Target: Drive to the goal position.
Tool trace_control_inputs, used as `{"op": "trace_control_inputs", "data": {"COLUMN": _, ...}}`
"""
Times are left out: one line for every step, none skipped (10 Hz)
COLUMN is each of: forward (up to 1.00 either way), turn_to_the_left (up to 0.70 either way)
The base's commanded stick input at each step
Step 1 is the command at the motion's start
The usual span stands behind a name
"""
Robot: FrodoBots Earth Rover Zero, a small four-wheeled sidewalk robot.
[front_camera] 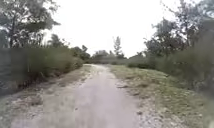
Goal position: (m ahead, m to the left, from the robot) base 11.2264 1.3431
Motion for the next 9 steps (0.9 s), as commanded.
{"op": "trace_control_inputs", "data": {"forward": 0.7, "turn_to_the_left": 0.0}}
{"op": "trace_control_inputs", "data": {"forward": 0.7, "turn_to_the_left": 0.0}}
{"op": "trace_control_inputs", "data": {"forward": 0.7, "turn_to_the_left": 0.0}}
{"op": "trace_control_inputs", "data": {"forward": 0.7, "turn_to_the_left": 0.0}}
{"op": "trace_control_inputs", "data": {"forward": 0.7, "turn_to_the_left": 0.0}}
{"op": "trace_control_inputs", "data": {"forward": 0.7, "turn_to_the_left": 0.0}}
{"op": "trace_control_inputs", "data": {"forward": 0.7, "turn_to_the_left": 0.0}}
{"op": "trace_control_inputs", "data": {"forward": 0.7, "turn_to_the_left": 0.0}}
{"op": "trace_control_inputs", "data": {"forward": 0.7, "turn_to_the_left": 0.0}}
